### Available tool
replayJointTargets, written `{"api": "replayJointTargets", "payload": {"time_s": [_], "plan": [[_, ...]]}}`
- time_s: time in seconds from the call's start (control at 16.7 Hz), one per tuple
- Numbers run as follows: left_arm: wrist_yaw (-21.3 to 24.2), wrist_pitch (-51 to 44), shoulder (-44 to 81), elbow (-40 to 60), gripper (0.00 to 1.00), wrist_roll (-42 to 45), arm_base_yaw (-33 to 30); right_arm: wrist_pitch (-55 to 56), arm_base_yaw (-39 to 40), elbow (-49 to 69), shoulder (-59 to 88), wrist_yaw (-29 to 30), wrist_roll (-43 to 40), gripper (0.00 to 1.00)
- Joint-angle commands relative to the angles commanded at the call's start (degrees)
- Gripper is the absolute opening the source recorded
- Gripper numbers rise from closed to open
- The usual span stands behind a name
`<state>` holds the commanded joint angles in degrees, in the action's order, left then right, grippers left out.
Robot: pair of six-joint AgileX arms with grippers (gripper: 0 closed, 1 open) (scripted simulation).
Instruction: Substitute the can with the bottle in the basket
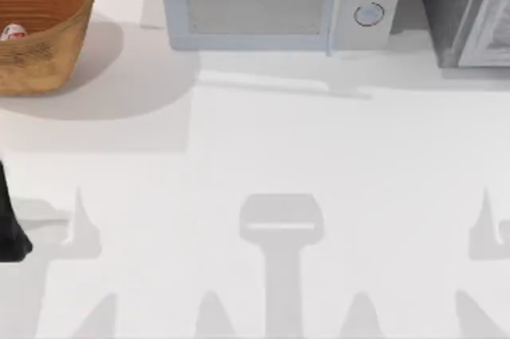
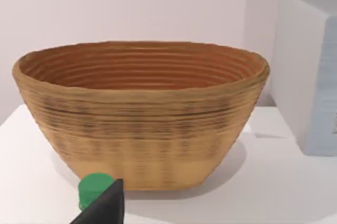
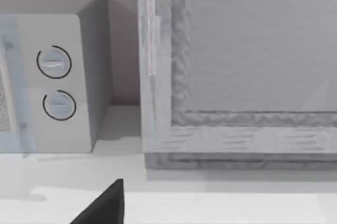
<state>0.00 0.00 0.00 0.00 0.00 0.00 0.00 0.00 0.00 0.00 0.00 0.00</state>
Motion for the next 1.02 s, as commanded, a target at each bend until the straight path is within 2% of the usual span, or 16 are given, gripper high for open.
{"api": "replayJointTargets", "payload": {"time_s": [0.24, 0.42, 0.66, 1.02], "plan": [[0.1, -0.6, 1.5, 1.6, 1.00, 0.1, 0.2, 0.0, 0.0, 0.0, 0.0, 0.0, 0.0, 1.00], [0.6, -3.5, 7.8, 8.1, 1.00, 0.6, 1.0, 0.0, 0.0, 0.0, 0.0, 0.0, 0.0, 1.00], [2.0, -10.4, 22.8, 22.8, 1.00, 1.5, 2.5, 0.0, 0.0, 0.0, 0.0, 0.0, 0.0, 1.00], [5.7, -25.6, 54.8, 53.0, 1.00, 3.4, 5.2, 0.0, 0.0, 0.0, 0.0, 0.0, 0.0, 1.00]]}}
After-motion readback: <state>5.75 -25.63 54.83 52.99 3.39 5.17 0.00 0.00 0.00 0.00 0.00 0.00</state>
